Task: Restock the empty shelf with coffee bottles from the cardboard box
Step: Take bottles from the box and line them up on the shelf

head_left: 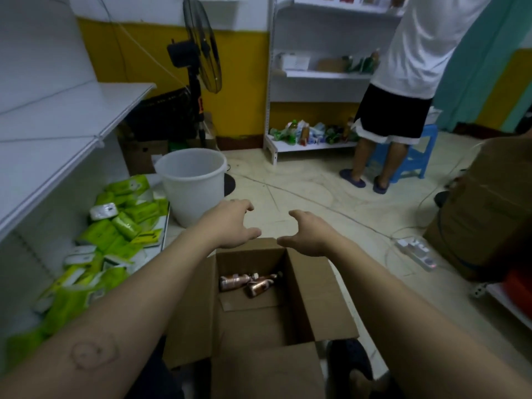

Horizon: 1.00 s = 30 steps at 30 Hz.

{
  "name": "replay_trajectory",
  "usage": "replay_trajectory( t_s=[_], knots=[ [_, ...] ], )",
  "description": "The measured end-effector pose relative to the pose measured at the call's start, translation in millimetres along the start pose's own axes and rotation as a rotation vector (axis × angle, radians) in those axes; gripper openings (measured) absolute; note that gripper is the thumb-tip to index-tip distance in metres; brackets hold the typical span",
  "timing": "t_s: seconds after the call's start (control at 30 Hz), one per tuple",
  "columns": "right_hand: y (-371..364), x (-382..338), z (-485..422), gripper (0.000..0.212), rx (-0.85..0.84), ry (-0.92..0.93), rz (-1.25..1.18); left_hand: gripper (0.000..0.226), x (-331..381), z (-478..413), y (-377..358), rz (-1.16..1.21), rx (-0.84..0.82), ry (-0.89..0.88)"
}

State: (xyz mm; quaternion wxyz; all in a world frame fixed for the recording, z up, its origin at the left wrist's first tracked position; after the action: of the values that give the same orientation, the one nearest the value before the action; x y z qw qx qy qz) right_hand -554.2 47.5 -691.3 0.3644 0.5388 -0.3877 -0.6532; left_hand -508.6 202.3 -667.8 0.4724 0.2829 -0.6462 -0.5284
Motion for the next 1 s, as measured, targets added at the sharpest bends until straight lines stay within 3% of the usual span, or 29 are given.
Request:
replay_trajectory(
  t_s=[0.23,0.4,0.57,0.73,0.9,1.0],
  knots=[
    [-91.7,49.3,-74.7,0.066,-0.207,-0.096,-0.114,0.063,-41.0,-60.4,-88.1,0.004,-0.136,0.099],
    [-173.1,82.7,-135.6,0.068,-0.333,-0.163,-0.148,0.066,-86.0,-107.9,-164.1,0.047,-0.281,0.202],
    [-245.9,113.7,-169.6,0.047,-0.527,-0.221,-0.164,0.066,-134.1,-144.5,-254.1,0.106,-0.379,0.317],
    [-335.8,154.1,-195.7,0.069,-0.659,-0.392,-0.137,0.061,-190.0,-168.4,-337.0,0.040,-0.489,0.416],
    [-391.3,170.1,-231.9,0.063,-0.608,-0.399,-0.189,0.062,-226.2,-199.8,-397.4,-0.001,-0.440,0.432],
    [-414.0,179.7,-253.5,0.076,-0.479,-0.509,-0.370,0.064,-235.7,-217.6,-427.1,-0.070,-0.476,0.378]
  ],
)
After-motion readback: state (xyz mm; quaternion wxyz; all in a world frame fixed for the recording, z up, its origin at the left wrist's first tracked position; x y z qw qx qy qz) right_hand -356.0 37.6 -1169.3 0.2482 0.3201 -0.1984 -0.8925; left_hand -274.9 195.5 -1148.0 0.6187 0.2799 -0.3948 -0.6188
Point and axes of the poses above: each hand's wrist, its own z-axis away from the middle knuckle, its own y-axis out of the back of the hand, x = y × z, the point moved 7 cm from there along -z, towards the middle knuckle, and after that the axes turned 2 degrees about y, right-handed, at the moved point
